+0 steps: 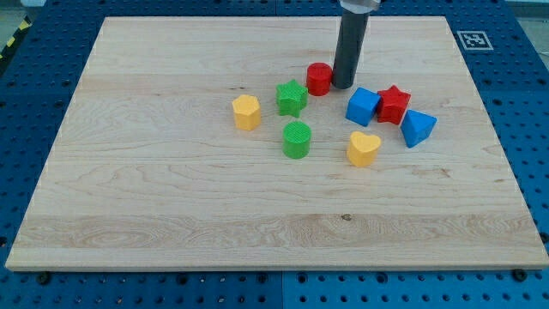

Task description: Move the red circle on top of the green star

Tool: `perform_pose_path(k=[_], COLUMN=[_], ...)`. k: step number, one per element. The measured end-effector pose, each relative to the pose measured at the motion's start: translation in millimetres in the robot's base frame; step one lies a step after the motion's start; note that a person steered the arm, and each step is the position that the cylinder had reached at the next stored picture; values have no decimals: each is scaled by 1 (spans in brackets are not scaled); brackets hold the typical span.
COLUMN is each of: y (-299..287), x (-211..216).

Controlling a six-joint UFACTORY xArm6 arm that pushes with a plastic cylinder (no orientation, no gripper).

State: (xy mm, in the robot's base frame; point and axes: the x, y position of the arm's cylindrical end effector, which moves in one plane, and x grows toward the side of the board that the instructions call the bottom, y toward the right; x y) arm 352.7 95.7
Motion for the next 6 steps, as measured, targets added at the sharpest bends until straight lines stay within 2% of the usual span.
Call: perform_pose_path(k=[2, 4, 6], y=[5, 5, -35], x=[16, 10, 10])
